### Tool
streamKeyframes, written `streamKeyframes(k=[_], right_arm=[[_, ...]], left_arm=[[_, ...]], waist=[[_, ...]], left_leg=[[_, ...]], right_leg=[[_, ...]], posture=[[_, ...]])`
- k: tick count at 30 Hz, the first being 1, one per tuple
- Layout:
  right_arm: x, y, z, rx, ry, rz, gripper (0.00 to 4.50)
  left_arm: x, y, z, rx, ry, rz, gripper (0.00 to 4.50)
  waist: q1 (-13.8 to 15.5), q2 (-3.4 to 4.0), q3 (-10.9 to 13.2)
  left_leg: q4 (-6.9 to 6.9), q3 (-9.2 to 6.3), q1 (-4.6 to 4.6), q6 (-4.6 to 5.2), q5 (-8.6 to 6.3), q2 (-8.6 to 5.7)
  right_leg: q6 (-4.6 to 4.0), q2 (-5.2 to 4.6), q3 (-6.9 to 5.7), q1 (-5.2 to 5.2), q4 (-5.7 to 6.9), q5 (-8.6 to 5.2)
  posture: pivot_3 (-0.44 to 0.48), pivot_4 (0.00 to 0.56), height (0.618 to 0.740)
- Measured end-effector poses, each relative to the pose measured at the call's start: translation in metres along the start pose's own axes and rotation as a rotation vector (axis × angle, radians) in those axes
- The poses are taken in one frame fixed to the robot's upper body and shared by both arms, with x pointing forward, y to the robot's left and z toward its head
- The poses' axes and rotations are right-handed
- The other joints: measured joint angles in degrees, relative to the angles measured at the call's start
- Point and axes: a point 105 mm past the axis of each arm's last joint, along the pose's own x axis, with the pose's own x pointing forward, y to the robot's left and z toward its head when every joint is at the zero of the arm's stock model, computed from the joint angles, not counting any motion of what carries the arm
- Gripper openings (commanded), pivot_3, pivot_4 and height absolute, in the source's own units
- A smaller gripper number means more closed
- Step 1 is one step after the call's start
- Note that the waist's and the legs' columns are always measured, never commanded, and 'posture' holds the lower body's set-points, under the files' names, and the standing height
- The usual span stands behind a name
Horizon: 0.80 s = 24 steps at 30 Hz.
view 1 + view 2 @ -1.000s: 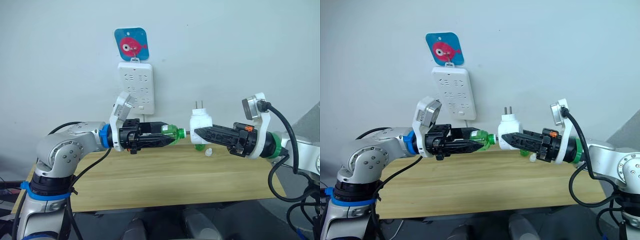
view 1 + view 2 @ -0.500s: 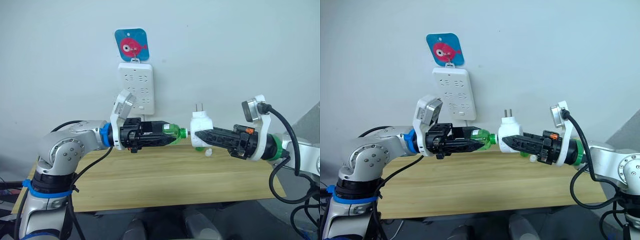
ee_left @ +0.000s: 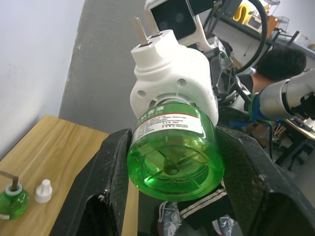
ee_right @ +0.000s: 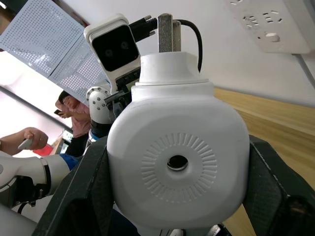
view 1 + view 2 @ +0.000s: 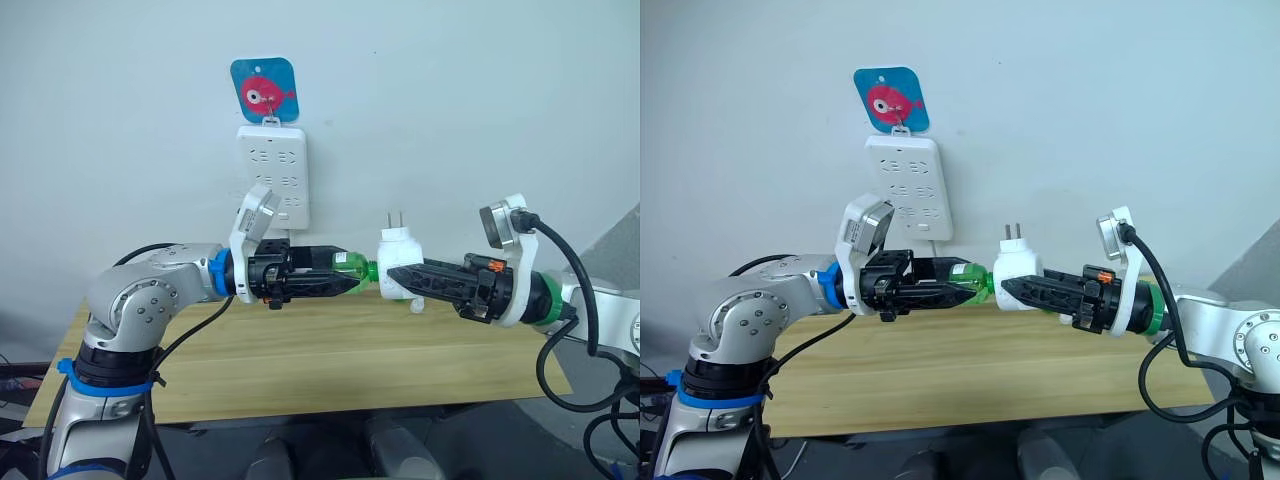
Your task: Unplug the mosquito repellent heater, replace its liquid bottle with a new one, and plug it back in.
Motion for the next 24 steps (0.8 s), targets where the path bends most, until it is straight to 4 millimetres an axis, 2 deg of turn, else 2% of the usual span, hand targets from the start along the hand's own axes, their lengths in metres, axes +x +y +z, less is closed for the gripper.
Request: streamKeyframes(k=[12, 16, 18, 24], right_arm=[[0.005, 0.0, 0.0, -0.014, 0.022, -0.005, 2.98], [0.009, 0.002, -0.004, -0.011, 0.064, 0.009, 4.41], [0.011, 0.004, -0.008, -0.008, 0.09, 0.021, 4.5], [0.009, 0.003, -0.008, -0.017, 0.118, 0.005, 4.5]], left_arm=[[0.002, 0.001, -0.003, 0.026, 0.001, 0.0, 2.31], [0.008, 0.0, -0.006, 0.028, -0.003, -0.021, 2.31], [0.015, -0.001, -0.01, 0.021, 0.001, -0.043, 2.31], [0.018, 0.002, -0.01, 0.035, -0.029, -0.025, 2.31]], waist=[[0.01, 0.0, -0.03], [0.01, 0.01, -0.08], [0.03, -0.02, -0.1], [0.01, -0.02, -0.12]], left_leg=[[0.03, -0.02, 0.01, 0.0, 0.0, 0.0], [0.05, -0.01, 0.01, 0.0, 0.0, 0.0], [0.06, -0.03, 0.0, 0.0, 0.0, -0.01], [0.09, -0.03, 0.0, 0.0, 0.0, 0.0]], right_leg=[[0.0, 0.0, -0.01, 0.01, 0.02, 0.0], [0.0, 0.0, -0.01, 0.03, 0.02, 0.0], [0.0, 0.0, -0.03, 0.03, 0.02, 0.0], [0.01, 0.0, -0.02, 0.03, 0.03, 0.01]], posture=[[-0.182, 0.063, 0.74], [-0.181, 0.062, 0.74], [-0.181, 0.062, 0.74], [-0.182, 0.058, 0.74]])
